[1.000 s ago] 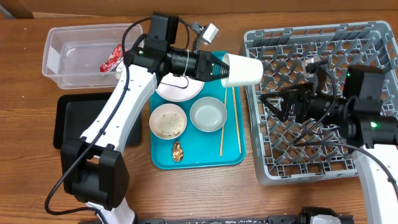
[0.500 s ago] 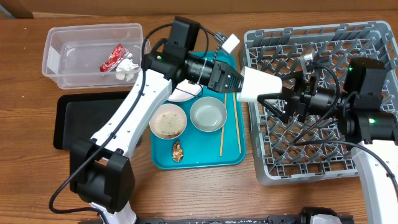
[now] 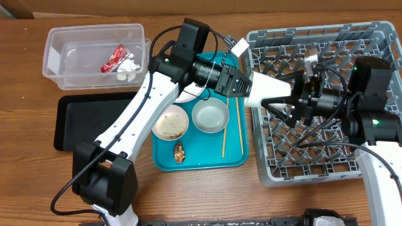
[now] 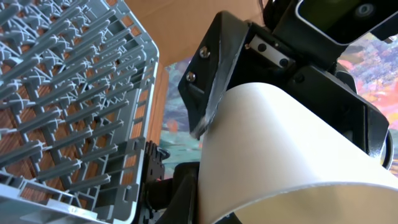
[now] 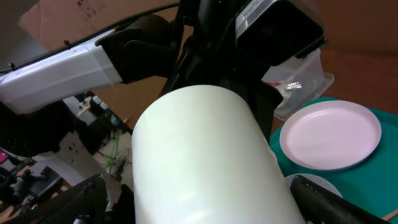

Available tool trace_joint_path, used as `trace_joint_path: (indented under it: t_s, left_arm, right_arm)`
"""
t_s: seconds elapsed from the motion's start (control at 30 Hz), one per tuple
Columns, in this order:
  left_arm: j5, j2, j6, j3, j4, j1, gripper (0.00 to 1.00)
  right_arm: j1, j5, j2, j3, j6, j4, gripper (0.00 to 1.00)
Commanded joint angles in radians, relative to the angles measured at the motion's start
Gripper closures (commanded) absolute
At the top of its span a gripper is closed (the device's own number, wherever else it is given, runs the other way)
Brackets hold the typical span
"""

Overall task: Sort waste into correct bins and load items into the dishwasher
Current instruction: 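Lift the white cup toward the rack and grasp it with the right gripper, then place the white cup upside down in the rack's right side with the right gripper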

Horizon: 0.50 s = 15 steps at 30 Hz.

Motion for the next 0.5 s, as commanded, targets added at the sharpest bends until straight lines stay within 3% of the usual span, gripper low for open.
trace_joint_path:
  t_s: [0.0,0.1,0.3,0.47]
  left_arm:
    - [0.030,0.013,-0.039,0.016,0.018,-0.002,0.96]
    - [0.029,0.013,-0.042,0.016,0.020,-0.002,0.96]
    - [0.030,0.013,-0.042,0.016,0.020,-0.002,0.96]
    - [0.027,0.013,-0.042,0.016,0.020,-0.002,0.96]
  right_arm:
    - [-0.002,-0.022,-0.002,0.021,-0.011,-0.003,0.09]
    - [-0.002,-0.022,-0.002,0.021,-0.011,-0.003,0.23]
    - [-0.002,-0.021,-0.002,0.021,-0.011,-0.002,0.24]
    - [-0.002,-0.021,-0.002,0.021,-0.011,-0.003,0.39]
